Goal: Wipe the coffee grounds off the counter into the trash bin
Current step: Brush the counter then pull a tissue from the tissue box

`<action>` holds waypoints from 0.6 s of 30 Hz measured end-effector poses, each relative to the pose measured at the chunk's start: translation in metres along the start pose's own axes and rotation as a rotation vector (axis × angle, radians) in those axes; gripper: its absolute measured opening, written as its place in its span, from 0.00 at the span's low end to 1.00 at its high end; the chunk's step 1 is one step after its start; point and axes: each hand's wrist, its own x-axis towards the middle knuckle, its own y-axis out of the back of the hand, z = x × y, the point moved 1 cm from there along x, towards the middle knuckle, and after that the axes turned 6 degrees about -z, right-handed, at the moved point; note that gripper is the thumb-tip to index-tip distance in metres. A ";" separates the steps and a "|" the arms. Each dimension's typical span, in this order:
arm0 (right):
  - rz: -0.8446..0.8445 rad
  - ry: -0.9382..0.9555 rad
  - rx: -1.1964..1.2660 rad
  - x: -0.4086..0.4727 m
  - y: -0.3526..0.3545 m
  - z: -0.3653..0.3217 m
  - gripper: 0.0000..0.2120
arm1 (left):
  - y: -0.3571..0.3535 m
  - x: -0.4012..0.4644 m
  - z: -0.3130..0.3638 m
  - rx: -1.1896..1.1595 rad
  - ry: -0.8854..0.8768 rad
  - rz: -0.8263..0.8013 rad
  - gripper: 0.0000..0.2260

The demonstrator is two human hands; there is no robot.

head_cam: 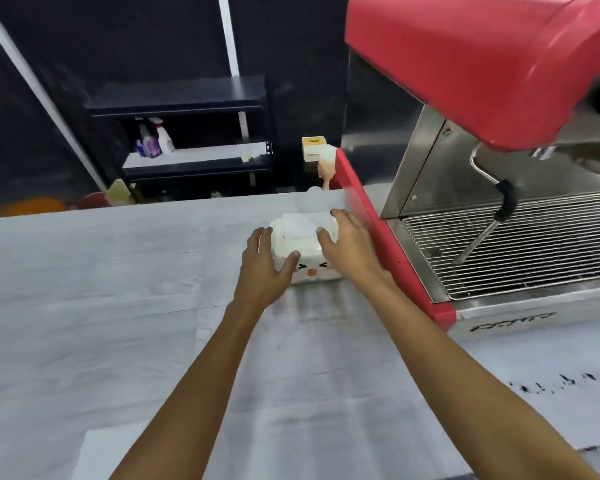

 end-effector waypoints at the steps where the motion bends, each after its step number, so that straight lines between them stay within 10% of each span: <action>1: -0.010 -0.029 -0.006 0.011 -0.002 -0.001 0.24 | -0.001 0.004 -0.001 -0.009 0.012 -0.020 0.35; 18: -0.147 -0.053 0.067 0.072 -0.023 0.021 0.13 | -0.004 0.006 -0.019 -0.041 -0.016 -0.076 0.36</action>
